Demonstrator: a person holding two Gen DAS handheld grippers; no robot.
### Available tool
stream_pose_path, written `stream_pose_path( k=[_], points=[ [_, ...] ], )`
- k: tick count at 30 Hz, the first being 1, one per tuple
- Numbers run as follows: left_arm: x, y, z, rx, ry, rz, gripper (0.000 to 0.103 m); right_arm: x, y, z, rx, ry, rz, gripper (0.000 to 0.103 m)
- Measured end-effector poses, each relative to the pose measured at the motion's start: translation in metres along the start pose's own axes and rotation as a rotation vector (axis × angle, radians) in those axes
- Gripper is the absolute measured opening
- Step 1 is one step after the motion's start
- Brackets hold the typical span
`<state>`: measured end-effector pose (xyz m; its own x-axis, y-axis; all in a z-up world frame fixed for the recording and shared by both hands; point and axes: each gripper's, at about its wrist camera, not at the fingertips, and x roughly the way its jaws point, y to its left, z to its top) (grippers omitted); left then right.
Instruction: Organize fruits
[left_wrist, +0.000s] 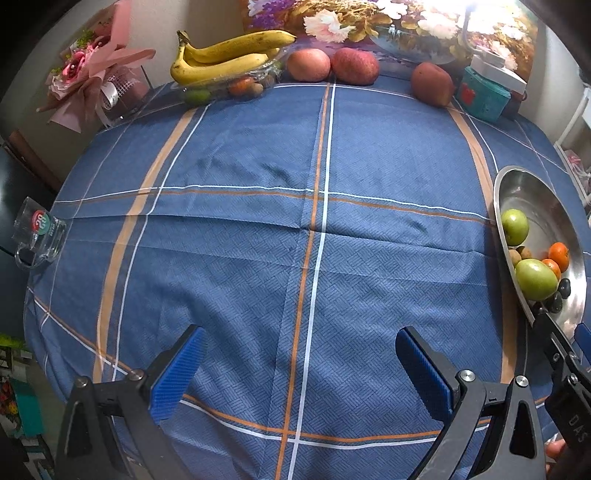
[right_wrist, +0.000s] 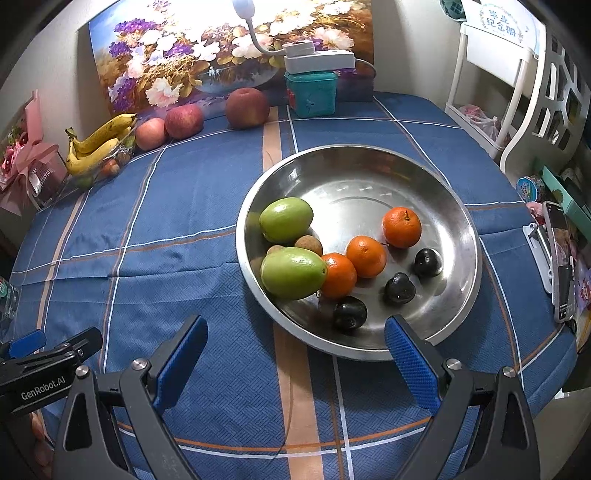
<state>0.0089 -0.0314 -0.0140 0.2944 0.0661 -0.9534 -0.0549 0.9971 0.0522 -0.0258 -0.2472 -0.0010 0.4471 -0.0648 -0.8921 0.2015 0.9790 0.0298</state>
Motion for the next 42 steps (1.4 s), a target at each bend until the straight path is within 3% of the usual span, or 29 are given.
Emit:
stream_pose_path(
  k=[32, 42],
  points=[
    [0.002, 0.003, 0.000, -0.009, 0.013, 0.005, 0.103, 0.001, 0.002, -0.001, -0.006, 0.006, 0.000, 0.097],
    [-0.008, 0.010, 0.000, -0.021, -0.045, 0.069, 0.103, 0.002, 0.002, -0.001, -0.007, 0.006, 0.000, 0.097]
  ],
)
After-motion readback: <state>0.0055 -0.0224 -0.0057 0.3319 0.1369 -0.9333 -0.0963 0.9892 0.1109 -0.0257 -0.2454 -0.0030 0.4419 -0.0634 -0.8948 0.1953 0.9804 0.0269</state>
